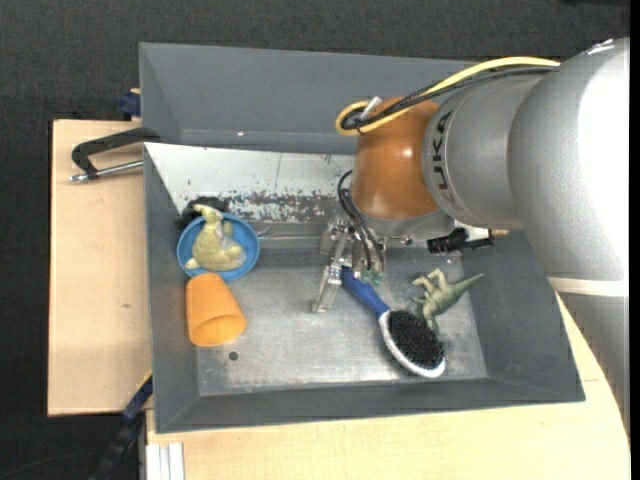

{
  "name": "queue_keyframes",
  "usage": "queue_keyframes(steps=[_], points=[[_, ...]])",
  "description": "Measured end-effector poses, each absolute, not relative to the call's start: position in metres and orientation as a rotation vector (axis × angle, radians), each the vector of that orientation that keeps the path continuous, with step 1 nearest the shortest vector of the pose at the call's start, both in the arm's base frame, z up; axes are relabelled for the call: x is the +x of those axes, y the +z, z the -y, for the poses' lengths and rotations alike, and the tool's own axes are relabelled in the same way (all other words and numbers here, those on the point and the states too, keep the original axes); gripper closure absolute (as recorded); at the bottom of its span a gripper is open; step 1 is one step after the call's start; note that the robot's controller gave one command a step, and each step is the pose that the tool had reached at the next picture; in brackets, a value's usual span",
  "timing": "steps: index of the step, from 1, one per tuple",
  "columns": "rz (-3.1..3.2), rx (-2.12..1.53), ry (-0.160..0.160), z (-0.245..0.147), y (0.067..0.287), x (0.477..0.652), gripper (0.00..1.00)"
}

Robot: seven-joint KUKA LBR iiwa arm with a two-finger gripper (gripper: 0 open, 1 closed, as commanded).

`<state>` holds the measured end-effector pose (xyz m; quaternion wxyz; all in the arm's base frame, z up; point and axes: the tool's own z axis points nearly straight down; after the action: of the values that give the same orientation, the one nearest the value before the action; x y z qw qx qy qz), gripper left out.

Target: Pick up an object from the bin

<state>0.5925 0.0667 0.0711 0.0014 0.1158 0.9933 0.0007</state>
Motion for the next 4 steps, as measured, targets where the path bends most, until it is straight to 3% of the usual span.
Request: queue_keyframes(steps=[1,2,3,4], points=[[-3.132,0.099,0.010,-0.166,0.097,0.597,0.00],[-3.137,0.139,-0.006,-0.206,0.079,0.603,0.00],[-3.136,0.130,0.001,-0.210,0.079,0.602,1.00],[-3.134,0.115,0.003,-0.212,0.073,0.602,1.00]])
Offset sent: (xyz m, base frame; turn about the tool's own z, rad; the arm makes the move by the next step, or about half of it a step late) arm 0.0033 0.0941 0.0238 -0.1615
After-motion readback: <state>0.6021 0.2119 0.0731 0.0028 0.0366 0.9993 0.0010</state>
